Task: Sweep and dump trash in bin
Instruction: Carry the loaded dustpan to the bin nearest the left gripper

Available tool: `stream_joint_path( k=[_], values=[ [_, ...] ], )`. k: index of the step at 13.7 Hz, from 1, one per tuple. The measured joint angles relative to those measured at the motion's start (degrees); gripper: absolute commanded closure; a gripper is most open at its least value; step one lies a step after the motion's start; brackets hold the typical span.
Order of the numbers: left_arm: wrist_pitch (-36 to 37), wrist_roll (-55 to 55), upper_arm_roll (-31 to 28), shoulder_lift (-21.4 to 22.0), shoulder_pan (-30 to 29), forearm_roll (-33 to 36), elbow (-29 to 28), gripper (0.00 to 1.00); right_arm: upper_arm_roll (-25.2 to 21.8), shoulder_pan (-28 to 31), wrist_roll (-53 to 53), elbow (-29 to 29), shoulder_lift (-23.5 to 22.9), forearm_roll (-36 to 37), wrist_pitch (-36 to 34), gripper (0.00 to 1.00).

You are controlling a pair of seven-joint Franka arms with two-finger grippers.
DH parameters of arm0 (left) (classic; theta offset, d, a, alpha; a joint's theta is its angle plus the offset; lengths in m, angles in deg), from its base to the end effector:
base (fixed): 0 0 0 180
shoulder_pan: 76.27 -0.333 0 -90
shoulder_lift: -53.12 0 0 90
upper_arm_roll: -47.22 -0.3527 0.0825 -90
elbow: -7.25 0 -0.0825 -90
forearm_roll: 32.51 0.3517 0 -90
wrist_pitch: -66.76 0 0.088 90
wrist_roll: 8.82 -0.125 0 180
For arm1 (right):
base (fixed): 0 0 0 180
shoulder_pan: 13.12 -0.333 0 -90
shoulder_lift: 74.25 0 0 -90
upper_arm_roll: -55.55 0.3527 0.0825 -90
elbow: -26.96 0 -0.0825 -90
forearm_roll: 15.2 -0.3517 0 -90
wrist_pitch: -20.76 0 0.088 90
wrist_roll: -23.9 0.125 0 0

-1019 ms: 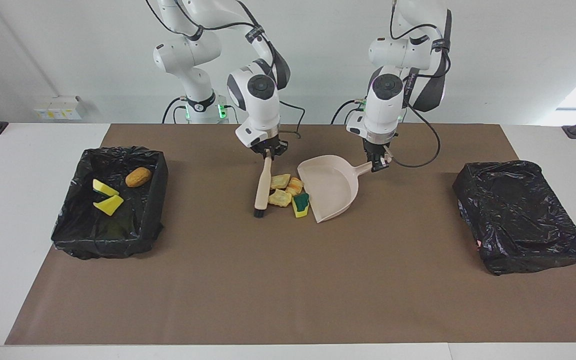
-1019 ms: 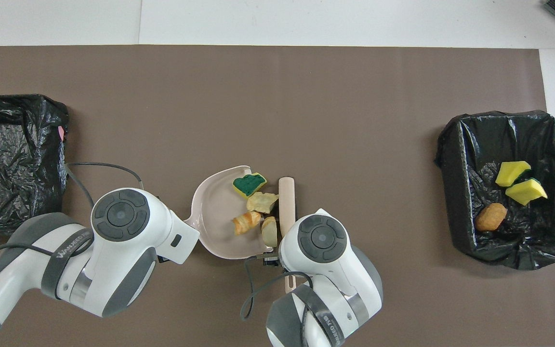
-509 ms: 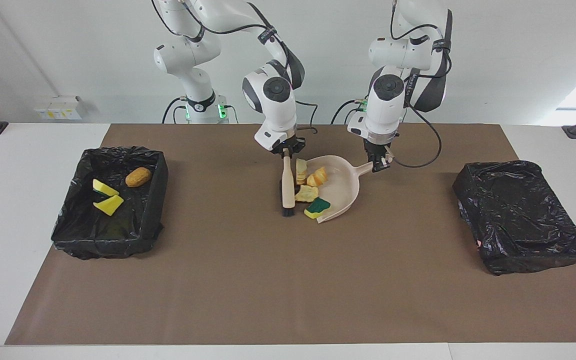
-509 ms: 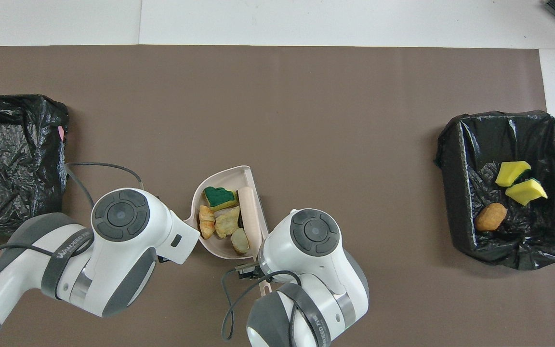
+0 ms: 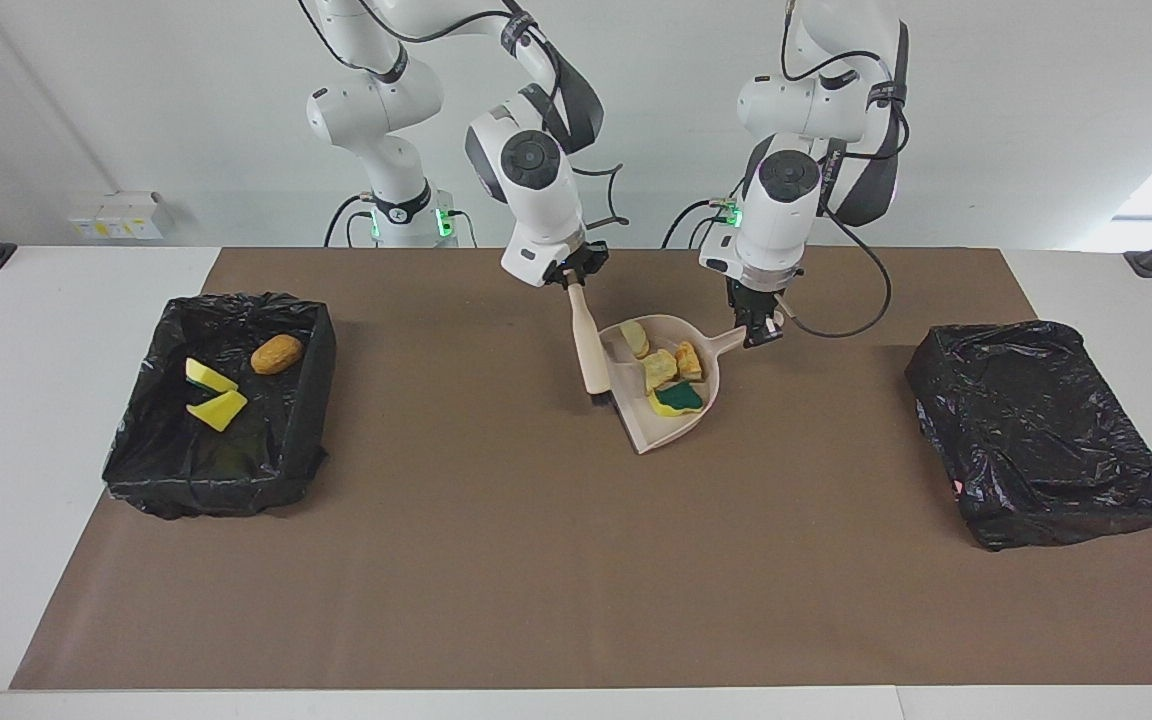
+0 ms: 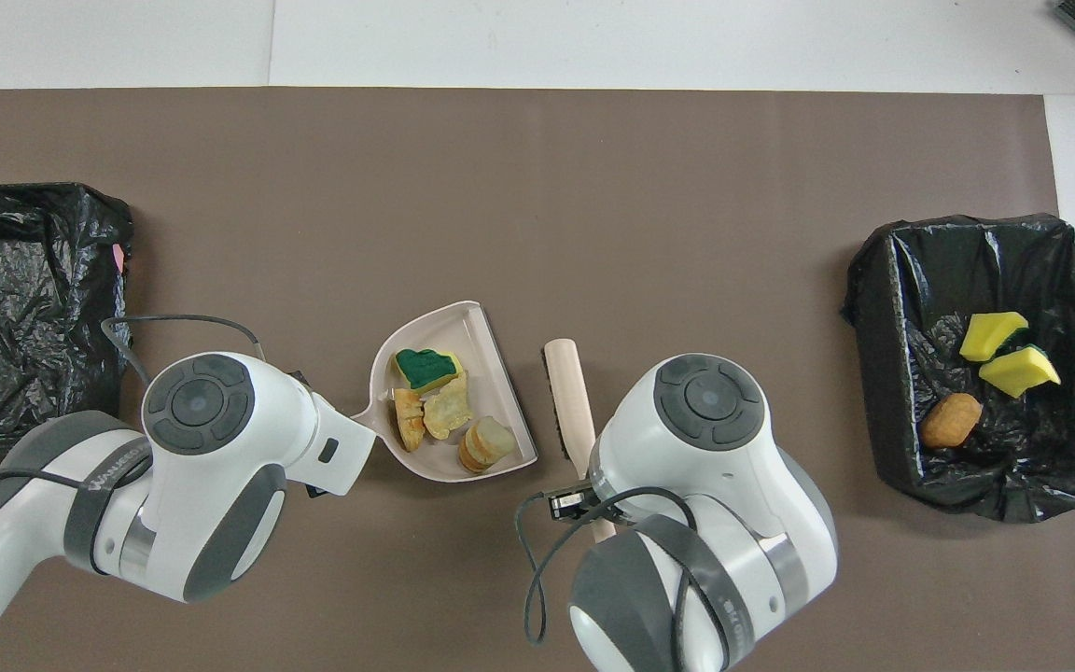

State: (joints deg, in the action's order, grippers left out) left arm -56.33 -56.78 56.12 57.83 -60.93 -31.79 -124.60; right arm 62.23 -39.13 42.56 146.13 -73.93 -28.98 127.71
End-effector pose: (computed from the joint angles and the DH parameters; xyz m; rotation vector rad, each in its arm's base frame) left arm 0.4217 -0.1899 0.4134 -2.5246 1.8531 0.1174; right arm 0.4003 0.2836 0.4506 -2.9935 -0.2254 0.4266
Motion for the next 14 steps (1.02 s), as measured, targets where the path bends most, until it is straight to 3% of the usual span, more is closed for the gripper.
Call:
stream_joint_path(
  k=[6, 14],
  values=[
    [-0.90, -0.16, -0.20, -0.12, -1.85, -3.43, 0.34, 1.00, -0.08, 1.52, 0.00, -0.70, 3.38, 5.54, -4.39, 1.00],
    [-1.01, -1.19, -0.29, 0.03, -5.94, -6.45, 3.93, 1.00, -0.21, 1.89, 0.29, -1.49, 5.68, 6.16, -7.60, 1.00]
  ],
)
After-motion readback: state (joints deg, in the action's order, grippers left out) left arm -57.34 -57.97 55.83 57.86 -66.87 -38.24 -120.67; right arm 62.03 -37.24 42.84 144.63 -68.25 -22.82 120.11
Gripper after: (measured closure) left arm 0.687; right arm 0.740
